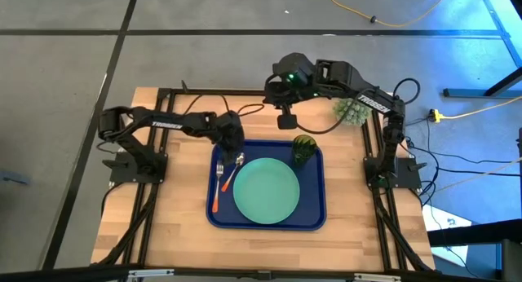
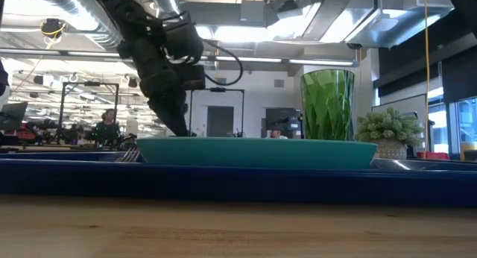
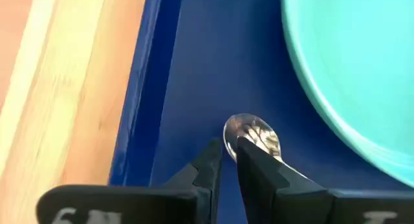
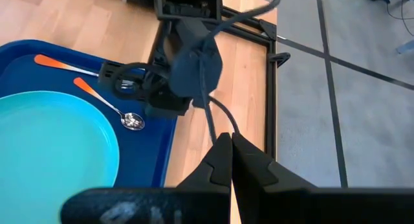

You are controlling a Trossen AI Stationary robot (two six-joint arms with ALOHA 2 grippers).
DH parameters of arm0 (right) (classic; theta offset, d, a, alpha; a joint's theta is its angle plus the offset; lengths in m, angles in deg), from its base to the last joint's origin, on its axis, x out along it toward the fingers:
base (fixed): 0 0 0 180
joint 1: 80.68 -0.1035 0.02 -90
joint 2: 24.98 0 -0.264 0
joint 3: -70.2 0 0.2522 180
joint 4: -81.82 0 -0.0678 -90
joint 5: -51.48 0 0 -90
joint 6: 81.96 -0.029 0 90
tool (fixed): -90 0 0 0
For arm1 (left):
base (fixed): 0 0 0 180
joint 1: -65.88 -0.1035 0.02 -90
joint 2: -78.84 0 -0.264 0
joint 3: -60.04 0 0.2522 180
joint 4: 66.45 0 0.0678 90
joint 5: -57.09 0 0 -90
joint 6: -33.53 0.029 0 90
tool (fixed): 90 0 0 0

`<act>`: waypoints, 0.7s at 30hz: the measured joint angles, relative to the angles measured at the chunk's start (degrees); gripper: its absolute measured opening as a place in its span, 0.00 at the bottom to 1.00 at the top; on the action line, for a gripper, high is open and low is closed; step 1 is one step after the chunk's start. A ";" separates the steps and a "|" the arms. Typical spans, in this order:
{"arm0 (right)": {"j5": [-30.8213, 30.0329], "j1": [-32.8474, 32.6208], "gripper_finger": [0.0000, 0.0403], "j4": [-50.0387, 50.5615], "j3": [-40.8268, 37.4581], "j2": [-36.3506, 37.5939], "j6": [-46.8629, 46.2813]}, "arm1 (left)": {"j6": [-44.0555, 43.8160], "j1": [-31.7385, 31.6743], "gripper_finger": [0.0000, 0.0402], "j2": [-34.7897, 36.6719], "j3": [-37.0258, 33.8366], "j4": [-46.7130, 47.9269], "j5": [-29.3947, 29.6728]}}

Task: Pick and place plate/cup/fork/spoon on tray
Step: Put the orange spoon on the left of the green plate on the blue tray

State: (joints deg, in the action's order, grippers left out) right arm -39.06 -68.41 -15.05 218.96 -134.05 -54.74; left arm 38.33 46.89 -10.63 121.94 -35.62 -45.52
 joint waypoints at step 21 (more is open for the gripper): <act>0.15 0.00 0.01 3.02 0.00 0.00 0.04 | 12.30 -2.16 0.08 -4.35 -0.04 -3.65 -5.79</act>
State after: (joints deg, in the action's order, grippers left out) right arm -38.90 -68.41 -12.04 218.96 -134.05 -54.69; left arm 50.63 44.73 -14.98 121.89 -39.27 -51.30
